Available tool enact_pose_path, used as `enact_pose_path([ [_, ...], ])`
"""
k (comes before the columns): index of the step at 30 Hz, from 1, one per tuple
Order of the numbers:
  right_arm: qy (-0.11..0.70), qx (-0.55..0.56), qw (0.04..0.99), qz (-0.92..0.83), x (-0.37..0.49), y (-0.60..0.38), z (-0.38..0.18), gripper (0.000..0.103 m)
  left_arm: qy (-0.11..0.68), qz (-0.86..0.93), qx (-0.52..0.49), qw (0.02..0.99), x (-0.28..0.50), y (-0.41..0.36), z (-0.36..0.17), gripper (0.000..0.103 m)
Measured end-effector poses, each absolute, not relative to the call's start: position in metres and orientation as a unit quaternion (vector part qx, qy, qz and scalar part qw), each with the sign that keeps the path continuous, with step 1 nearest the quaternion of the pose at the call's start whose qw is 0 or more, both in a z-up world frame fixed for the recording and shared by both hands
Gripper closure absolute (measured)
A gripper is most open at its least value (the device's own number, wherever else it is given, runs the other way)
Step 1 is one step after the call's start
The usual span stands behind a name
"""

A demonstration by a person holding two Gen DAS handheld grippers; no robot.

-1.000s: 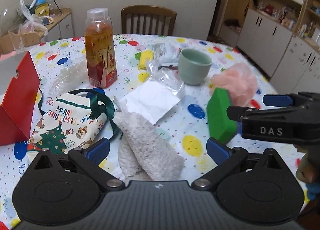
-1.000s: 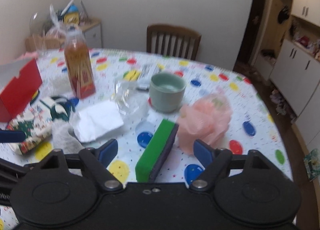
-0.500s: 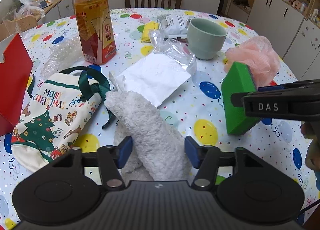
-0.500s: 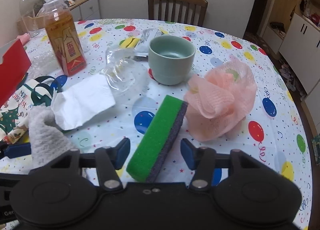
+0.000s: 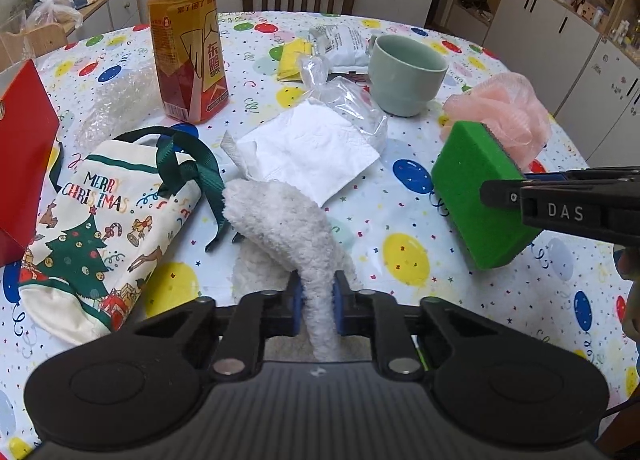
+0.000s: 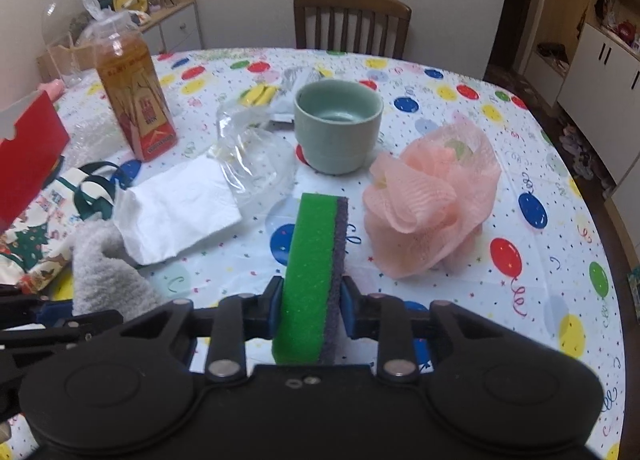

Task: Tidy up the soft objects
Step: 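Grasp the grey fluffy towel with the left tool while the right tool grasps the green sponge, then carry the towel and sponge with both tools over the white box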

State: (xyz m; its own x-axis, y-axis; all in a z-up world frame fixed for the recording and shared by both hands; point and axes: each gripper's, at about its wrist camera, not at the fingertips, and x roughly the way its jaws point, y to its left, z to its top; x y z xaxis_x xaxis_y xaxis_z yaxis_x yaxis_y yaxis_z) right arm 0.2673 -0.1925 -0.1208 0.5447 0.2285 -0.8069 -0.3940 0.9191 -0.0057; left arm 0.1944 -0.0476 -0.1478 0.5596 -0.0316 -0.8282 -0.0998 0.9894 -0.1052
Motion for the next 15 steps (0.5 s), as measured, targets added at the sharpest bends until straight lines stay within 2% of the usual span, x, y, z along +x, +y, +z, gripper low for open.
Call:
enact_pose_path([
  [15,0.419,-0.077,0.879,0.216,0.239,-0.181,-0.076,0.076,0.416,-0.028,-0.059,0.907,0.163,-0.012,-0.099,0.094],
])
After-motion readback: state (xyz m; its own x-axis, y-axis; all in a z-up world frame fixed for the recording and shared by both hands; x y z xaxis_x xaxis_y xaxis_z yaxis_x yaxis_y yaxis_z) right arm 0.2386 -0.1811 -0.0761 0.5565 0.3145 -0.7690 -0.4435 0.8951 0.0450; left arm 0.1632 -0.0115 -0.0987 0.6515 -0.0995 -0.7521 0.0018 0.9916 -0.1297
